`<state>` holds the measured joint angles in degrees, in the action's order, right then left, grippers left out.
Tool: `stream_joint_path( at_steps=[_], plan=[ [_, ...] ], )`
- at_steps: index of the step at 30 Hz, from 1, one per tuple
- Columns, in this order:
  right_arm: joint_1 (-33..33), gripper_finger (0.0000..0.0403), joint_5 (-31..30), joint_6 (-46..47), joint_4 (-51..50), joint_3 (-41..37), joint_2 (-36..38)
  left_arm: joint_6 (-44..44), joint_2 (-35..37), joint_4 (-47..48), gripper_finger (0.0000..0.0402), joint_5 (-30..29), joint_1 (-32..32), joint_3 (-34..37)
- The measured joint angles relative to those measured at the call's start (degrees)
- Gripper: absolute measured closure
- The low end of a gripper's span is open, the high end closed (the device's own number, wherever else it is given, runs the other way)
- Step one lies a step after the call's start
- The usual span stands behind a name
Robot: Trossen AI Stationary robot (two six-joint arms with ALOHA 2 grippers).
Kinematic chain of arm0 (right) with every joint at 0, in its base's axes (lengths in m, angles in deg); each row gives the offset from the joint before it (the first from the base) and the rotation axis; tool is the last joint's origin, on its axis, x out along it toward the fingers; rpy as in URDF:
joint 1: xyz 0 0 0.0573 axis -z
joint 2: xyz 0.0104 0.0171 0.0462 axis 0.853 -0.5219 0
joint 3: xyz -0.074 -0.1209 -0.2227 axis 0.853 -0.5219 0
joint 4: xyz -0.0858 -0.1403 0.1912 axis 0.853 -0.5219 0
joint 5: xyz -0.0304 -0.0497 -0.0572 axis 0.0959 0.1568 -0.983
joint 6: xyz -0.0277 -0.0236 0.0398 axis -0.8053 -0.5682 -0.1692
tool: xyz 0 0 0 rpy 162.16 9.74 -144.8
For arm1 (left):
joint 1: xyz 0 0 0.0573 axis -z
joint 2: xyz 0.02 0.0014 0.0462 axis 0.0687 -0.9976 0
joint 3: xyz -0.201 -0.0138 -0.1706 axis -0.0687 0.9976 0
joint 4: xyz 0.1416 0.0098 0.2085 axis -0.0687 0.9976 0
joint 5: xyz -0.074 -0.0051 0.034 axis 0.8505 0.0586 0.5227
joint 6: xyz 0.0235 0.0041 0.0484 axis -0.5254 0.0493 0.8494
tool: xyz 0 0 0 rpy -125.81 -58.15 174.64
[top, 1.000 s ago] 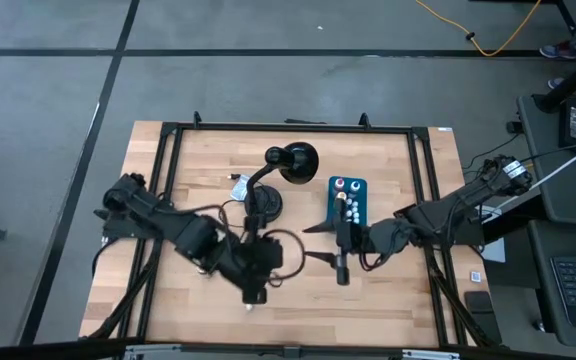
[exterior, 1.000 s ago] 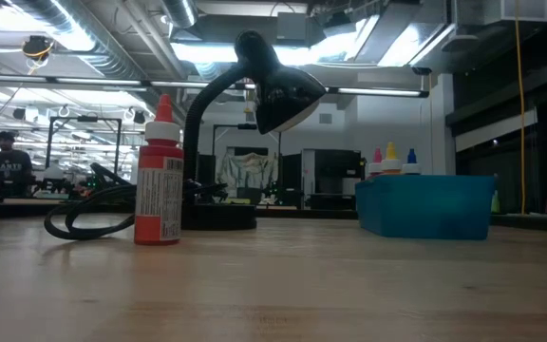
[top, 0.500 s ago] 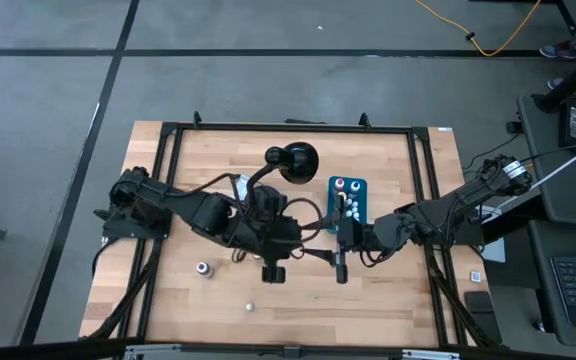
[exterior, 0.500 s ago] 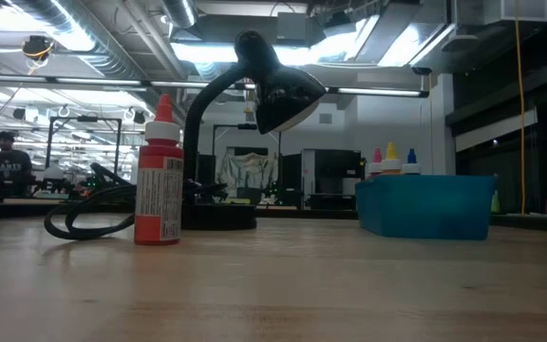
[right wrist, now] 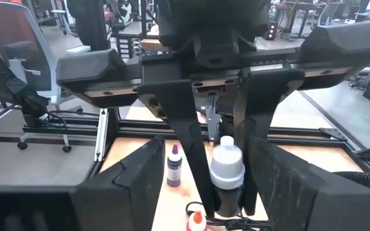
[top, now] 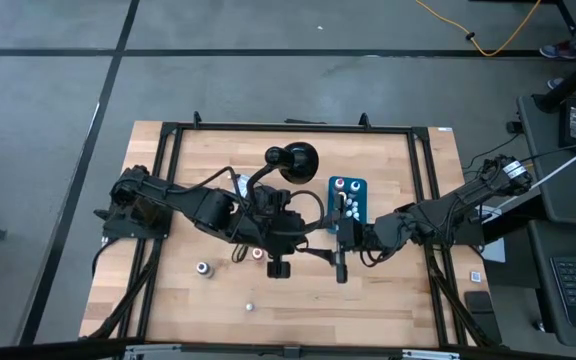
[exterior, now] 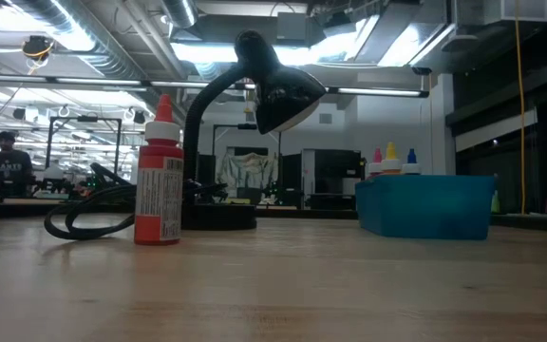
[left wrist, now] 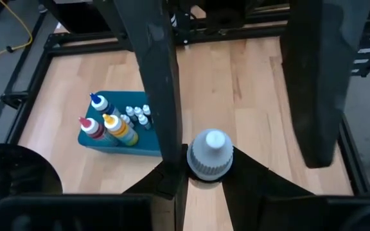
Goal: Pick & Place food coloring
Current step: Put the small orange food coloring bottle into the blue bin
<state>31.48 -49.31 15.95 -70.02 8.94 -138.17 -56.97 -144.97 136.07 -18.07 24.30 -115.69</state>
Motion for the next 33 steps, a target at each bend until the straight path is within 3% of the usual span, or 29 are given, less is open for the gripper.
stream_joint_path(
  at_steps=[27, 33],
  plan=[
    [0.65, 0.0337, -0.14, -0.02, -2.57, 0.09, 0.02, 0.37, -0.11, -0.04, 0.0325, -0.01, 0.05, 0.04],
    [0.65, 0.0344, -0.14, 0.07, -2.66, 0.09, 0.07, 0.35, -0.11, -0.04, 0.0311, -0.02, 0.07, 0.04]
  ],
)
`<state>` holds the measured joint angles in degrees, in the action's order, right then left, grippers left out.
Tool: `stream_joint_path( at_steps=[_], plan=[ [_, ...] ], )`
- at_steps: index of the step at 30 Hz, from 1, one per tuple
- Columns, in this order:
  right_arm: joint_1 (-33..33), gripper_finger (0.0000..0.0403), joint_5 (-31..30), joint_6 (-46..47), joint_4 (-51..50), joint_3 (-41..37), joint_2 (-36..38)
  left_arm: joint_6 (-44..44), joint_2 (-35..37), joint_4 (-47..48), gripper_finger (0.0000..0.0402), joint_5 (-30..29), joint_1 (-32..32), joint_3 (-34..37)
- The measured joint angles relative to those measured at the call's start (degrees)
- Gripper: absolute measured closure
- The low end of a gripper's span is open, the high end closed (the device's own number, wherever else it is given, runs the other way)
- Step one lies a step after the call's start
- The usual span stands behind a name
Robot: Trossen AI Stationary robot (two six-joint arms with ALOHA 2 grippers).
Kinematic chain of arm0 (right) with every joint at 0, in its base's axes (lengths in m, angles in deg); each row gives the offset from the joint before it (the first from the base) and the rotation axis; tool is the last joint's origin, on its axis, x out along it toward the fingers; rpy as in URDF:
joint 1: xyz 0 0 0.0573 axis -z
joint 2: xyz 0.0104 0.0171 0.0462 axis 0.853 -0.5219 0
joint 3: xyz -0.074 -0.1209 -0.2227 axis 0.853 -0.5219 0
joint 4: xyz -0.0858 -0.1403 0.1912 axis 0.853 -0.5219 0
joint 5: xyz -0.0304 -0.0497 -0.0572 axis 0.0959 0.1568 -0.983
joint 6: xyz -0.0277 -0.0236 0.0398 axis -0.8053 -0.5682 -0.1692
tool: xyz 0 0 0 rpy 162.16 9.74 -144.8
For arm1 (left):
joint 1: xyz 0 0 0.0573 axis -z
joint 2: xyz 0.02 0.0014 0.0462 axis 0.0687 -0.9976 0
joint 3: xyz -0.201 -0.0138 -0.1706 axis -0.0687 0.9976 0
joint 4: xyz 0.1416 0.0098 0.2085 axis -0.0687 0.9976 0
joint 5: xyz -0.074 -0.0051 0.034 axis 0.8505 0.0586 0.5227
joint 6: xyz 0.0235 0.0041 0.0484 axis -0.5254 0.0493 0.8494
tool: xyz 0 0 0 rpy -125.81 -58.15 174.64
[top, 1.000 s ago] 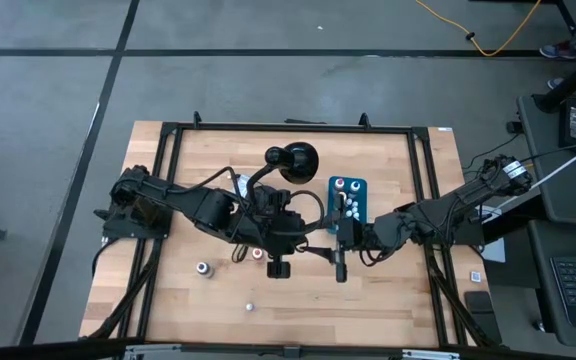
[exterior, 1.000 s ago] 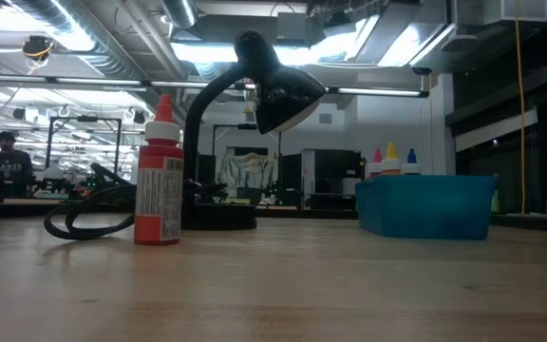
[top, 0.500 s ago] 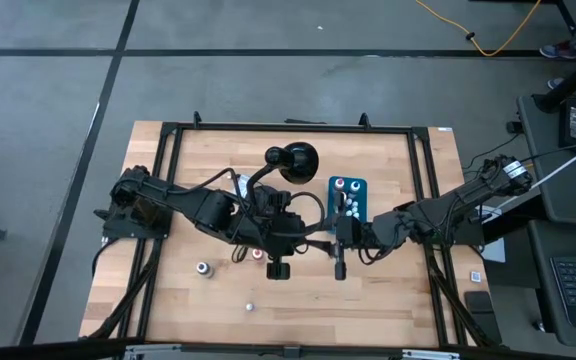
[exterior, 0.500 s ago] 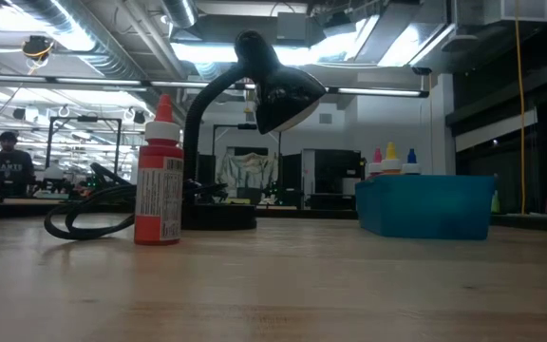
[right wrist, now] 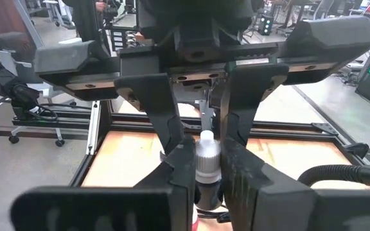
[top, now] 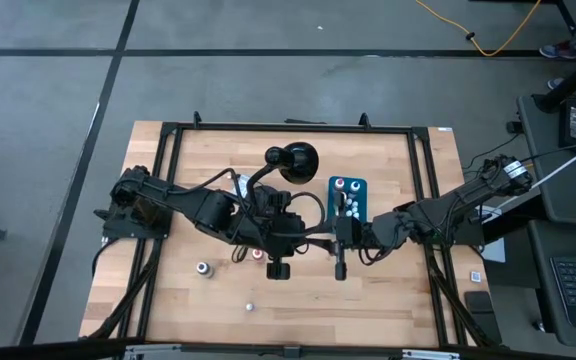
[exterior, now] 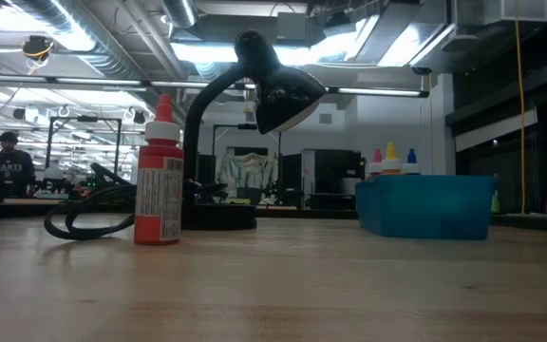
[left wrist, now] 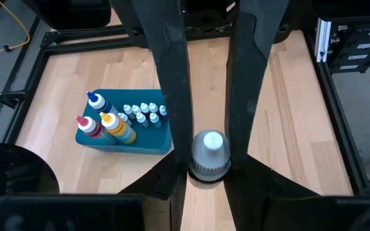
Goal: Pick & Place food coloring
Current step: Put the small orange food coloring bottle into the blue bin
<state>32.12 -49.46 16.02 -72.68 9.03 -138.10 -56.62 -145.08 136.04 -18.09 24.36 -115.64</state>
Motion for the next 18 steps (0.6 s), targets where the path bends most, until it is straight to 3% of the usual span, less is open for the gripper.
stream_joint_path(
  at_steps=[7, 12, 16, 18],
  plan=[
    [0.02, 0.0344, -0.21, 0.21, -0.38, -0.02, -0.02, -3.51, 0.3, 0.86, 0.0272, -1.14, -0.32, 0.0],
    [-0.31, 0.0343, -2.83, 0.19, -0.46, -0.09, -0.11, -7.32, 1.86, 4.13, 0.0223, -1.57, -0.2, 0.0],
    [-1.56, 0.0346, -8.14, 1.3, -0.84, -0.13, -0.11, -12.69, 4.77, 10.35, 0.0181, -3.59, 0.27, -0.04],
    [-2.38, 0.0347, -13.29, 3.29, -2.25, -0.13, -0.11, -15.71, 5.95, 14.34, 0.0169, -7.95, 1.27, -0.04]
  ],
)
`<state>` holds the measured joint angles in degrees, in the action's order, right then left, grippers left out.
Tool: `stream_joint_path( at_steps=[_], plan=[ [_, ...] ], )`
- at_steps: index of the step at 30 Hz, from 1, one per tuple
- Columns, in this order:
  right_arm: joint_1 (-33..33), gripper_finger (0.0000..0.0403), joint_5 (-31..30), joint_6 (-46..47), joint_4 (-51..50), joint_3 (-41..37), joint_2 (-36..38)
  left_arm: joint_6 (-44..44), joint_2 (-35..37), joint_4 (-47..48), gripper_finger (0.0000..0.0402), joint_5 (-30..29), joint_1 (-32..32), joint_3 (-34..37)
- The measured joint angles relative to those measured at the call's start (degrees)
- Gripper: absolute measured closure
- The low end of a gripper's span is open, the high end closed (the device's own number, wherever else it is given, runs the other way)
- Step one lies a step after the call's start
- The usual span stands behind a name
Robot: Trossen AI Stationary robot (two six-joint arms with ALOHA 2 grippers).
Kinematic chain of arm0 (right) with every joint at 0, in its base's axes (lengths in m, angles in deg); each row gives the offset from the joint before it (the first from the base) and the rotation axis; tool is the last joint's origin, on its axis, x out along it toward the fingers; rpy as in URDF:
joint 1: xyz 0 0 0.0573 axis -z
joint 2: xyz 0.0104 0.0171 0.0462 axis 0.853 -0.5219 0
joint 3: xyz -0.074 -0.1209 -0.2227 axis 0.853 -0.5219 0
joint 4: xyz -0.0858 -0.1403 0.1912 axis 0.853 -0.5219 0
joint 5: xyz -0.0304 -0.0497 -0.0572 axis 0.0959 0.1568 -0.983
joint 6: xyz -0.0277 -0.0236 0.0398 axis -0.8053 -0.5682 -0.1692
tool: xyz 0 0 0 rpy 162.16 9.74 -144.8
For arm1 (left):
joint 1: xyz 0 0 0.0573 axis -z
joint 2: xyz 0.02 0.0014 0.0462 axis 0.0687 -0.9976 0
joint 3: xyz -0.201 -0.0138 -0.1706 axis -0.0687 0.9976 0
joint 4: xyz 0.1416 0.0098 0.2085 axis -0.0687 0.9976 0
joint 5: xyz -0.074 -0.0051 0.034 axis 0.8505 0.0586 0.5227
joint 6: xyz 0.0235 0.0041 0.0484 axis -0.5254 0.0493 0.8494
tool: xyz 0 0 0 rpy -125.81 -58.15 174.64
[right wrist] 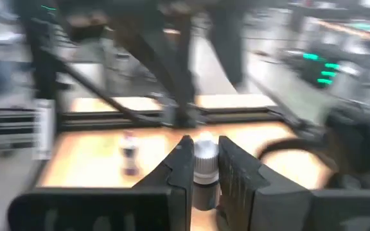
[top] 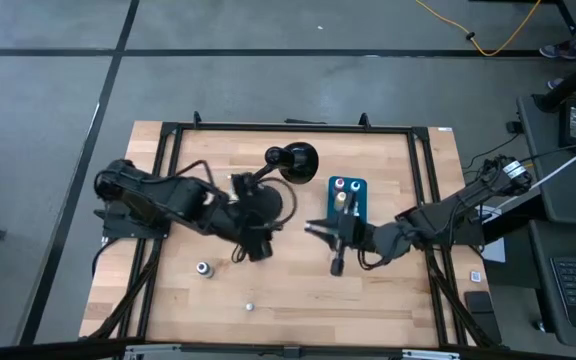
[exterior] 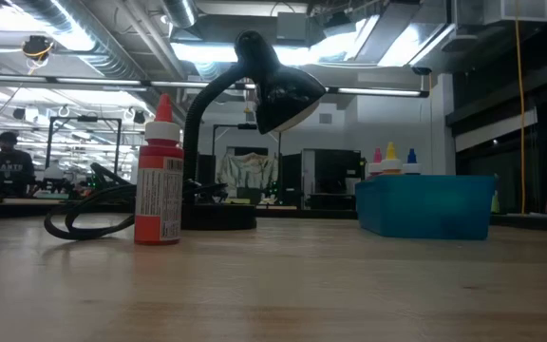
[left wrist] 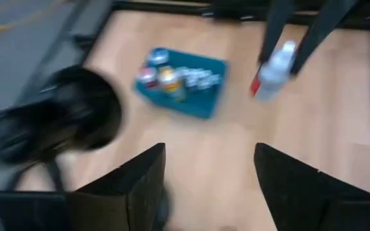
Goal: Pick & Place food coloring
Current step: Put the small orange food coloring bottle into the blue bin
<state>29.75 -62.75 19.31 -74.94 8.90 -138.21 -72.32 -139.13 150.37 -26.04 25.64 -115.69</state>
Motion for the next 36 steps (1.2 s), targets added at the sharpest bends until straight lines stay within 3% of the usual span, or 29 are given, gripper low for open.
stream_joint_path(
  at_steps=[5, 13, 18, 27, 36],
  plan=[
    [-1.26, 0.0347, -12.38, 8.86, -9.06, 0.0, 0.0, -7.68, 3.3, 9.59, 0.0166, -12.41, 4.37, 0.0],
    [-0.99, 0.0347, -18.85, 37.97, -33.38, 0.0, 0.0, -18.4, 7.44, 19.26, 0.0174, -20.16, 11.81, 0.0],
    [-1.04, 0.0346, -22.63, 56.54, -45.43, -2.4, 0.07, -19.32, 9.87, 19.15, 0.0176, -22.05, 14.96, 0.81],
    [-1.49, 0.0345, -22.61, 74.24, -42.21, -15.14, 0.09, -15.75, 12.15, 19.17, 0.0178, -22.68, 16.58, 0.81],
    [-1.49, 0.0344, -18.57, 75.04, -32.51, -27.13, 0.09, -14.15, 13.79, 19.17, 0.0178, -23.59, 15.81, 0.81]
  ],
)
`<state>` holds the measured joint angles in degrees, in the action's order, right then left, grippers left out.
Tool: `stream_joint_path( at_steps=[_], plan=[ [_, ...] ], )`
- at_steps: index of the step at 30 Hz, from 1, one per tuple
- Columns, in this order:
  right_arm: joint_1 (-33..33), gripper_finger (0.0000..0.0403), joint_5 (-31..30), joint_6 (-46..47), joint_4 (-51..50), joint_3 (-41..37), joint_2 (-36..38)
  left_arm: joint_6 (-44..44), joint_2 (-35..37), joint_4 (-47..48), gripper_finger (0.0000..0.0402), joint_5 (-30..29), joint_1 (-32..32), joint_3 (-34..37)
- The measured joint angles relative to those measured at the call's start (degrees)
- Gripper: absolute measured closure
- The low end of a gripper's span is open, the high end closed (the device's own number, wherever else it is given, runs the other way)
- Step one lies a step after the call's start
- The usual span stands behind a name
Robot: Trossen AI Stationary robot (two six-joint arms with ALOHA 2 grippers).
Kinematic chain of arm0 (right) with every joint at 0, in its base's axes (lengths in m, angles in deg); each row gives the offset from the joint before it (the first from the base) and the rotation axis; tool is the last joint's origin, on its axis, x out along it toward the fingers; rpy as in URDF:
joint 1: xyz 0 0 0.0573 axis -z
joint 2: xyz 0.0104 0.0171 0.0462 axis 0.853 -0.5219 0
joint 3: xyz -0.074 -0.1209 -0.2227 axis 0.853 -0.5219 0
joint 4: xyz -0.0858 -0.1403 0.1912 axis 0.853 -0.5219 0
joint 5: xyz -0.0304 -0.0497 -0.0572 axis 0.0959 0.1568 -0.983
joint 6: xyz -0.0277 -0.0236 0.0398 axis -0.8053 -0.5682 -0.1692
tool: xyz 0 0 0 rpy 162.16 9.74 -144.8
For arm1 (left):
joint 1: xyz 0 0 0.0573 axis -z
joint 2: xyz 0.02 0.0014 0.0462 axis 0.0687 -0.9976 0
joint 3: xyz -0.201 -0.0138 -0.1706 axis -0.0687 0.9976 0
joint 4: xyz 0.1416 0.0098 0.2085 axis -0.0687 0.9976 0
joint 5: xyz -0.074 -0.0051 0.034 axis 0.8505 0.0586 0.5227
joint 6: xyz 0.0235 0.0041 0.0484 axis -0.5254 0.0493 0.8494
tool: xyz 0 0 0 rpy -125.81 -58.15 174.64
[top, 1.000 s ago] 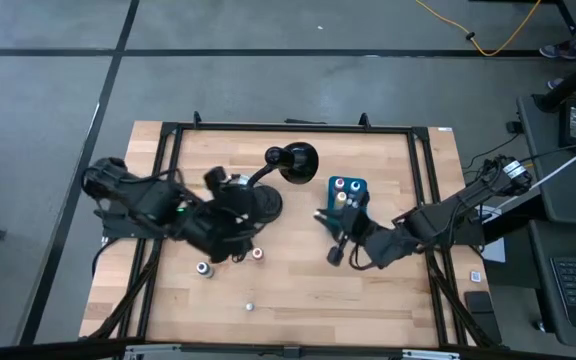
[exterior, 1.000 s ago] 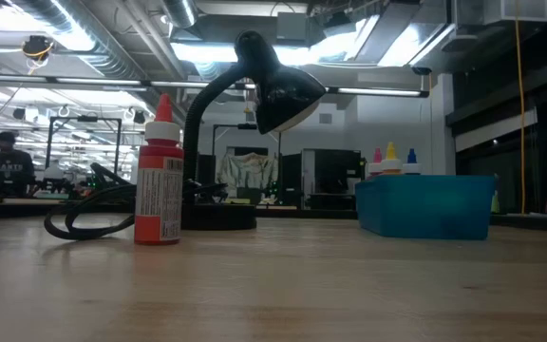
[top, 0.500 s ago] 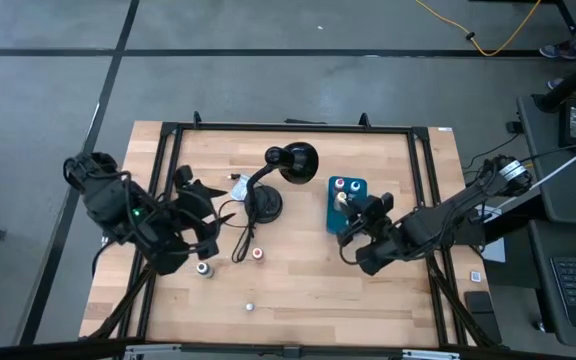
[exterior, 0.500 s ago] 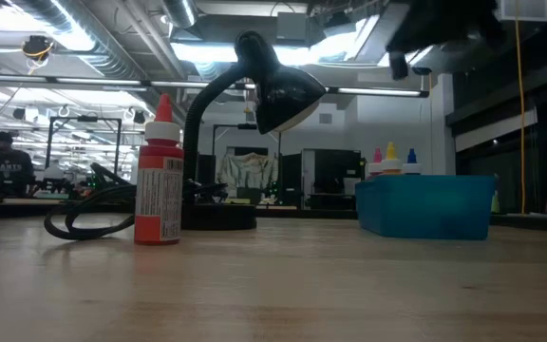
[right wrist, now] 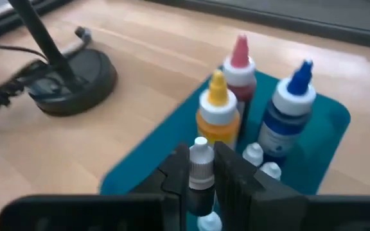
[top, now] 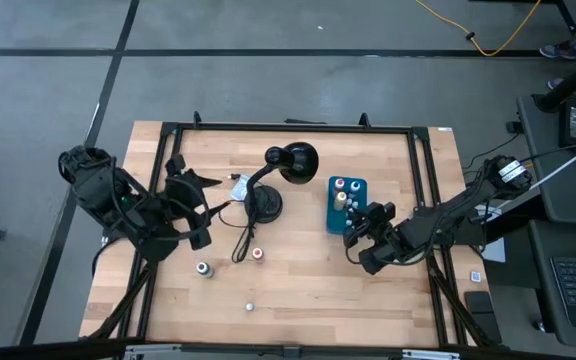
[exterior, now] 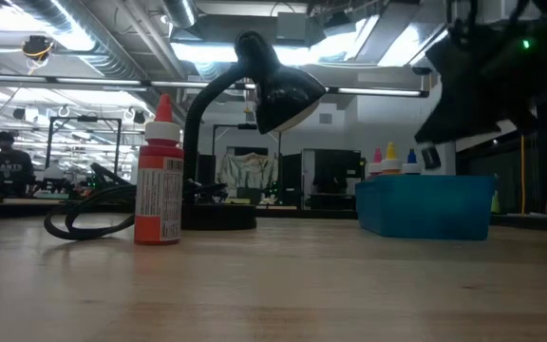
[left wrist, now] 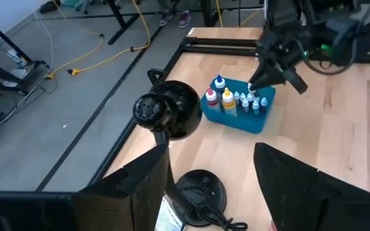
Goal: Pick & Place food coloring
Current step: Put the small orange food coloring bottle into the blue bin
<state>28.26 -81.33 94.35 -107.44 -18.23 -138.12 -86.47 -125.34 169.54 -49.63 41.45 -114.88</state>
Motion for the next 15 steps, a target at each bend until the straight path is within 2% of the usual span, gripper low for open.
stream_joint_path(
  at_steps=[4, 10, 15],
  plan=[
    [0.82, 0.0342, 0.09, -2.11, 3.31, -2.89, 0.0, 0.67, 1.08, 0.0, 0.0178, -0.46, -0.76, 0.0],
    [4.65, 0.0343, 4.2, -17.49, 17.47, -6.0, 0.0, 1.86, 2.21, 0.0, 0.0178, -2.73, -1.41, 0.0],
    [6.97, 0.0342, 6.34, -23.01, 22.63, -7.8, 0.0, 3.14, 2.83, 0.0, 0.0178, -3.39, -1.41, 0.0]
  ],
)
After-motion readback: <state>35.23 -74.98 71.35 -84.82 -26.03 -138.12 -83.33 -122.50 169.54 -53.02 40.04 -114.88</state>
